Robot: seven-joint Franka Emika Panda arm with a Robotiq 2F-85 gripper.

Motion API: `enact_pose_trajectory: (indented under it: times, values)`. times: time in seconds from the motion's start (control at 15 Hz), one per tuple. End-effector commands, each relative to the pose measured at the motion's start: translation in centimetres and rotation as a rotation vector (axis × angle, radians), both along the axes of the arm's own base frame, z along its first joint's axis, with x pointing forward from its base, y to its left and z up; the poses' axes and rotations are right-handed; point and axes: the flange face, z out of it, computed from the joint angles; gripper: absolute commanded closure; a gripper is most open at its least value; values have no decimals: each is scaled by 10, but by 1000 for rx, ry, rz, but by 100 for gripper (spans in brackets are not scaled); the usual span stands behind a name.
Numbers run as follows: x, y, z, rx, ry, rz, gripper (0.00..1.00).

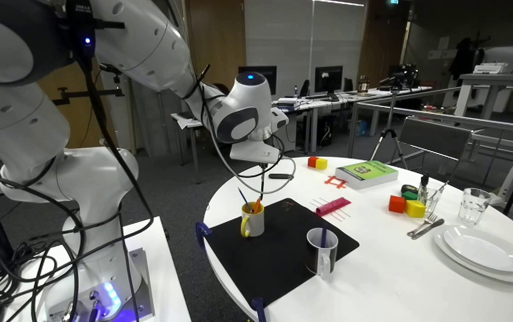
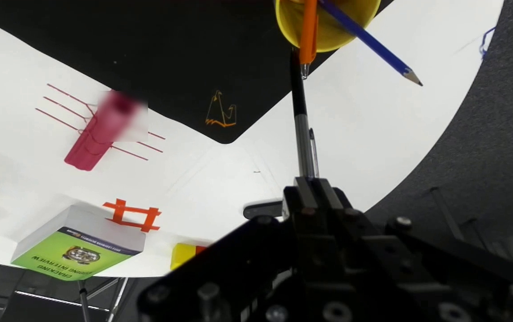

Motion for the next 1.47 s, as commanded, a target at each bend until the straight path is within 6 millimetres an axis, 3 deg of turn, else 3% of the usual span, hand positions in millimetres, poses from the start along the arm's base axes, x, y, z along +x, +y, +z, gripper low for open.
enact_pose_trajectory:
  times: [0.0,0.8,1.27,1.33,1.4]
  values:
    - [1,5,-12,-35,28,21,99]
    - [-1,-2,-63,-51,151,120,99]
    - [10,-5,-95,-60,203,136,99]
    - [12,-5,-98,-62,208,137,80]
    - [15,-5,-100,-65,211,133,68]
